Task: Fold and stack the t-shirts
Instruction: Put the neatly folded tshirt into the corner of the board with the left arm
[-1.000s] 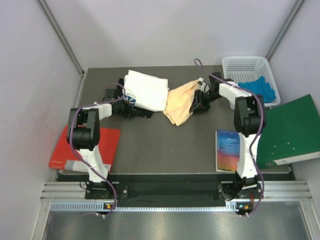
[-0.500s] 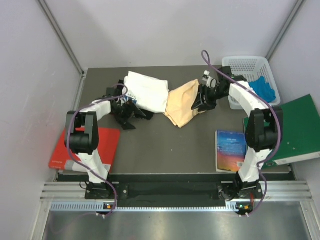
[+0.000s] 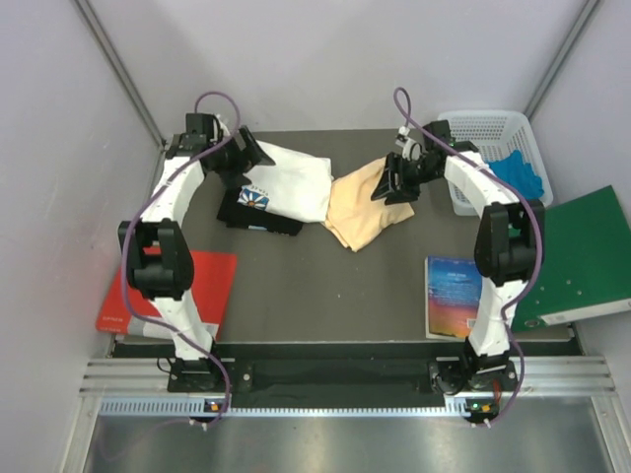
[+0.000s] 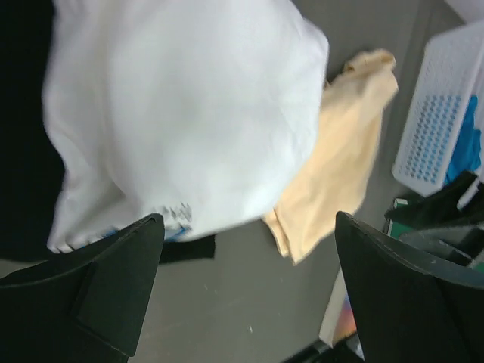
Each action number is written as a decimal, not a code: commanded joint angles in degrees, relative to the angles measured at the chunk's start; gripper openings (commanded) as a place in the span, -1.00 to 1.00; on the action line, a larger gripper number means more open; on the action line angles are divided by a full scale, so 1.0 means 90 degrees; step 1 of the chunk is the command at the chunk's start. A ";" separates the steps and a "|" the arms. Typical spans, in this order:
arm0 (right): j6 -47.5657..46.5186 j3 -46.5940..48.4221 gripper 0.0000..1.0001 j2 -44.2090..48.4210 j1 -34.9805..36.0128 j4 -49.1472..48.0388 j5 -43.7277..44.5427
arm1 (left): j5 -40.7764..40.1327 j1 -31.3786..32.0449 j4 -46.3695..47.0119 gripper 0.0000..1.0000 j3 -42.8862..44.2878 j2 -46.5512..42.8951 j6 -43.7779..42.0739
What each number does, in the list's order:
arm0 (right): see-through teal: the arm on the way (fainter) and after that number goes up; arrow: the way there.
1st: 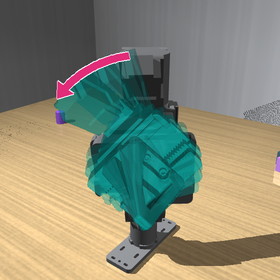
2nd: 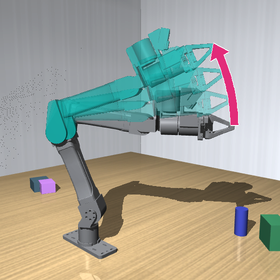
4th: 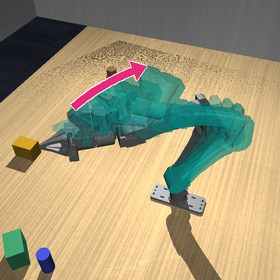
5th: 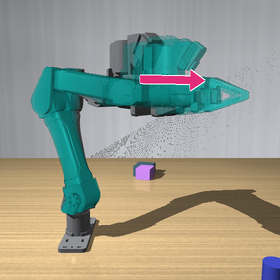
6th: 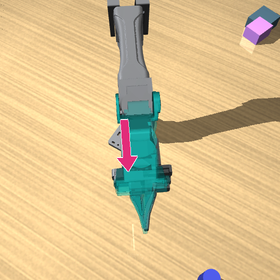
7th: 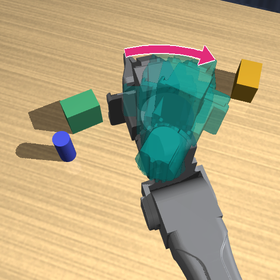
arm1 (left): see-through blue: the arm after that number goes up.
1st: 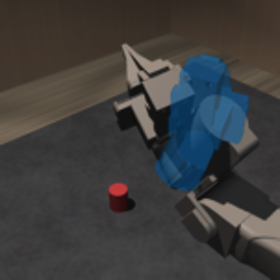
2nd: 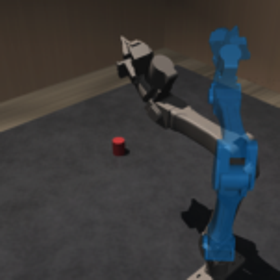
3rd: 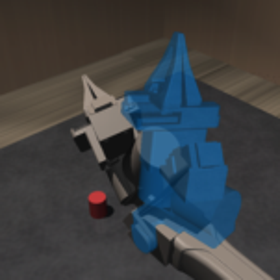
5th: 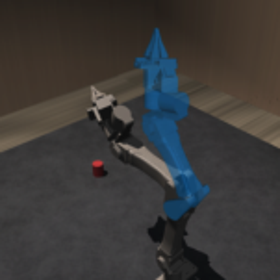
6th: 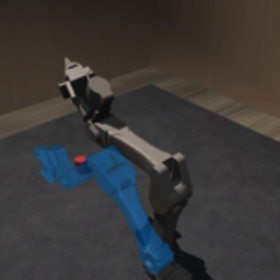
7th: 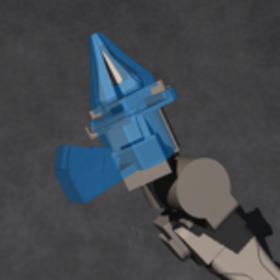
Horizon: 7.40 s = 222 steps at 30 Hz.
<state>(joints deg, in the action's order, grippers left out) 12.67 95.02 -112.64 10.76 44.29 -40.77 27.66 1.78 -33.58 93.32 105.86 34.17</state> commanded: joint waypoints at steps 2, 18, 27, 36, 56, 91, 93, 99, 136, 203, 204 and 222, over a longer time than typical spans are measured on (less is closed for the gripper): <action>0.0300 0.0876 0.15 -0.0598 0.0073 -0.0613 0.0009 | -0.0738 -0.0598 -0.0496 0.98 0.1288 0.1077 -0.0447; 0.0380 0.0995 0.16 -0.1049 0.0161 -0.0683 -0.0089 | -0.0525 -0.1087 -0.0059 0.98 0.1126 0.1373 -0.0311; 0.0399 0.0877 0.17 -0.1068 0.0171 -0.0742 -0.0128 | -0.0280 -0.0999 0.0128 0.93 0.1048 0.1343 -0.0223; 0.0399 0.0731 0.17 -0.1039 0.0181 -0.0752 -0.0157 | -0.0300 -0.0950 0.0587 0.81 0.0618 0.0933 -0.0106; 0.0350 0.0624 0.18 -0.1030 0.0210 -0.0722 -0.0157 | -0.0329 -0.0648 0.0656 0.91 0.0675 0.1079 -0.0076; 0.0761 0.0272 0.20 -0.0883 0.0269 -0.1152 -0.0118 | 0.0744 -0.0247 0.0488 -1.00 0.2473 0.1929 -0.0565; 0.0780 0.0204 0.20 -0.0863 0.0317 -0.1201 -0.0118 | 0.0794 -0.0247 0.0606 -1.00 0.2609 0.1783 -0.0458; 0.0819 0.0106 0.20 -0.0854 0.0396 -0.1279 -0.0108 | 0.0813 -0.0325 0.0831 -1.00 0.2669 0.1451 -0.0106; 0.0741 0.0253 0.22 -0.0912 0.0415 -0.1152 -0.0030 | 0.0268 -0.1165 -0.0809 0.98 0.1544 0.1978 -0.1042; -0.0324 0.1473 -1.00 -0.1724 0.1011 -0.0068 0.4082 | -0.1206 0.3386 -0.1737 -1.00 0.3810 0.4146 -0.0369; -0.0294 0.1492 -0.97 -0.1568 0.0972 -0.0078 0.4052 | -0.1285 0.3318 -0.1776 -1.00 0.3859 0.4059 -0.0427; 0.0087 0.0946 0.38 -0.0092 0.0728 -0.0751 0.3623 | -0.0663 0.2820 -0.2743 -1.00 0.5051 0.2926 -0.2313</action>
<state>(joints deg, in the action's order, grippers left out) 12.29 105.73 -114.69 17.37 38.26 -6.90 18.83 28.16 -57.52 135.76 139.37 17.12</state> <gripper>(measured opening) 0.688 0.156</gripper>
